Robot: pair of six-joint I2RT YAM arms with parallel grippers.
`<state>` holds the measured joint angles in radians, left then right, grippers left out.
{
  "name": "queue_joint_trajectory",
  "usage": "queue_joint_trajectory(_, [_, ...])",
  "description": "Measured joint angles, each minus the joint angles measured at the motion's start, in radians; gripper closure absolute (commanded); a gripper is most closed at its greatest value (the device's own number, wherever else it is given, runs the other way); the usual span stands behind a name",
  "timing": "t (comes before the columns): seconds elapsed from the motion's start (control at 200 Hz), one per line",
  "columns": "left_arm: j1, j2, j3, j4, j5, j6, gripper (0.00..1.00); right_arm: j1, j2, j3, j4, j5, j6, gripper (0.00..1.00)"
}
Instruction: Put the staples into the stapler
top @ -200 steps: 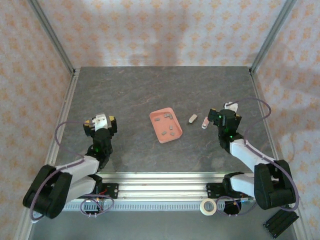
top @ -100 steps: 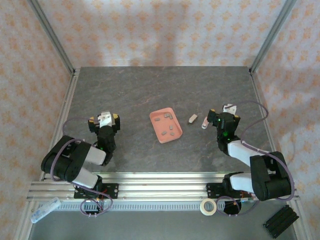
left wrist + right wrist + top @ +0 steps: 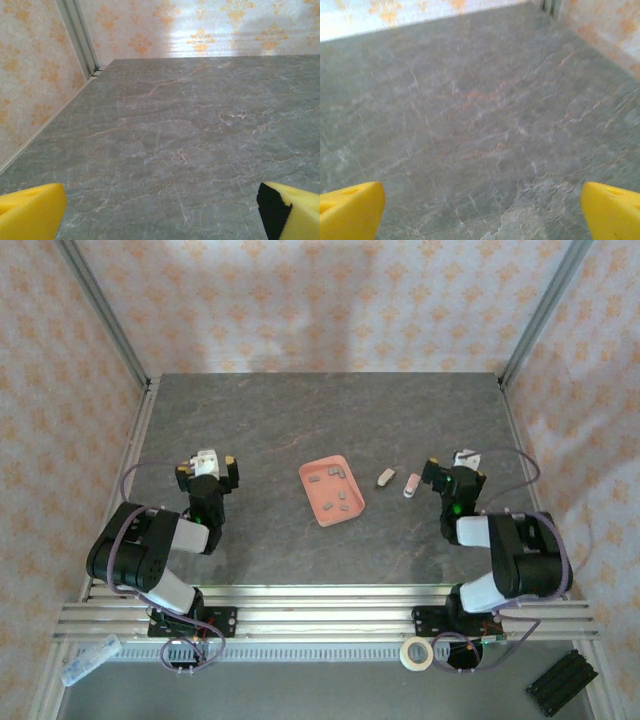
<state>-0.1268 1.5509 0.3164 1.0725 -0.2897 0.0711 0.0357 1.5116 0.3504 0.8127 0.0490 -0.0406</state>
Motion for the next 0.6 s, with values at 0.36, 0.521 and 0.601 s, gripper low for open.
queue_joint_trajectory(0.36, [0.071, 0.000, 0.058, -0.164, 0.120, -0.048, 0.00, -0.009, 0.019, 0.035, -0.026, -0.106, -0.028, 0.00])
queue_joint_trajectory(0.521, [0.119, 0.000, 0.061, -0.195, 0.246, -0.048, 0.00, -0.045, 0.019, 0.041, -0.027, -0.166, -0.028, 0.00])
queue_joint_trajectory(0.601, [0.123, 0.000, 0.062, -0.200, 0.265, -0.048, 0.00, -0.046, 0.019, 0.044, -0.035, -0.165, -0.024, 0.00])
